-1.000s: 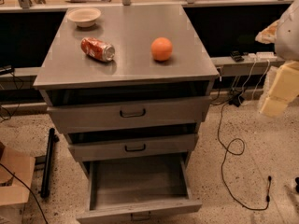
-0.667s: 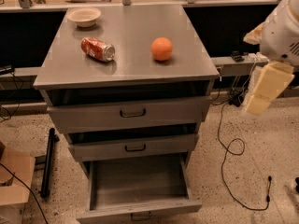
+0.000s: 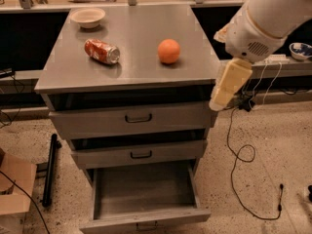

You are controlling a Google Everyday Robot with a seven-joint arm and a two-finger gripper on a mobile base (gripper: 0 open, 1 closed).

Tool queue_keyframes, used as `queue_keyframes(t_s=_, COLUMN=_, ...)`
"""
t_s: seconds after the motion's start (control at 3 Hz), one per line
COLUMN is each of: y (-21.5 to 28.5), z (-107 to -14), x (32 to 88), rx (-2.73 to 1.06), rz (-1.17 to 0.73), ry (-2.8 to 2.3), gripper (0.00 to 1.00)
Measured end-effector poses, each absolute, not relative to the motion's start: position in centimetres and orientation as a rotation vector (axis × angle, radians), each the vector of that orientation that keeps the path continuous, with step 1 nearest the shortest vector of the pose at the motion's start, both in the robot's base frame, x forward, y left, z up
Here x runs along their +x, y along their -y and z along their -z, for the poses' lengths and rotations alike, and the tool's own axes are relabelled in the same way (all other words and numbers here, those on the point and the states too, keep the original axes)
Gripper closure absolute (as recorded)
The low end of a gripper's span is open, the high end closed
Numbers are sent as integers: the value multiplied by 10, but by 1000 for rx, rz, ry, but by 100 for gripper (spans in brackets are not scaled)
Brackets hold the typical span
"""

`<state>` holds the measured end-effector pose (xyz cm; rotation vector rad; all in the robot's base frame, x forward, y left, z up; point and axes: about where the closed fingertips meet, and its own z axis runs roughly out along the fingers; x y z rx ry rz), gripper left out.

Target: Place coke can into bottom drawer

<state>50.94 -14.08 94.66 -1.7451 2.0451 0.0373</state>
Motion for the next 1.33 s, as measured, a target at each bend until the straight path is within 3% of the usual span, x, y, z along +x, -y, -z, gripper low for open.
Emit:
queue_keyframes(t_s=0.33, y=116, z=-953, x=545, rx=-1782, rz=-31, ry=-1968, gripper=0)
queue_keyframes(t_s=1.0, y=101, z=-947, x=552, rx=-1780, rz=-34, ry=-1974, gripper=0)
queue_keyframes(t_s=1.33, y=58, z=-921, x=582, rx=-1756, rz=-107, ry=-1935, gripper=0)
